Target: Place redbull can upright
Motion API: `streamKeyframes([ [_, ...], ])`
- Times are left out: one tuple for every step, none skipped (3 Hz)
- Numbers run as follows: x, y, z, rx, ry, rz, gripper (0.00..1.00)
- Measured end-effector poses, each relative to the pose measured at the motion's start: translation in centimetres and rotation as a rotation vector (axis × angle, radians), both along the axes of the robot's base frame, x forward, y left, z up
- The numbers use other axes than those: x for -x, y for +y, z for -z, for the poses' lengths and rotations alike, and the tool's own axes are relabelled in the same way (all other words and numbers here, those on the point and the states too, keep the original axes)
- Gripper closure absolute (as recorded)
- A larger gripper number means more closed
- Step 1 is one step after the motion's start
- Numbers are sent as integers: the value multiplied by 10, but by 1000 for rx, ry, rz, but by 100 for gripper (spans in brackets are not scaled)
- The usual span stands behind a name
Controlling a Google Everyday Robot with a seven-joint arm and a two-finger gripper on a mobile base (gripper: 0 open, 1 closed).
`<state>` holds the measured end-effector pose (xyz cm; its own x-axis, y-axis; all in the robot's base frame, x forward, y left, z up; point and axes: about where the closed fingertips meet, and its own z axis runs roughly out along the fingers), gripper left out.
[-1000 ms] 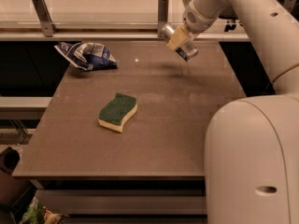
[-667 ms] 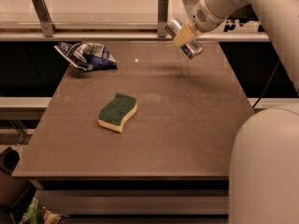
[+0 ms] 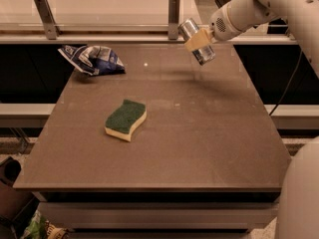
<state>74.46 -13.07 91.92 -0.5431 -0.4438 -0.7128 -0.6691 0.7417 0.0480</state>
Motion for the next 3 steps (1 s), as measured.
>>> streamKeyframes([
  [-4,1,-3,-39,-33,-35,100],
  [-13,0,-12,-122,-119,-84,100],
  [-17,2,-28,-145,-186,-117,100],
])
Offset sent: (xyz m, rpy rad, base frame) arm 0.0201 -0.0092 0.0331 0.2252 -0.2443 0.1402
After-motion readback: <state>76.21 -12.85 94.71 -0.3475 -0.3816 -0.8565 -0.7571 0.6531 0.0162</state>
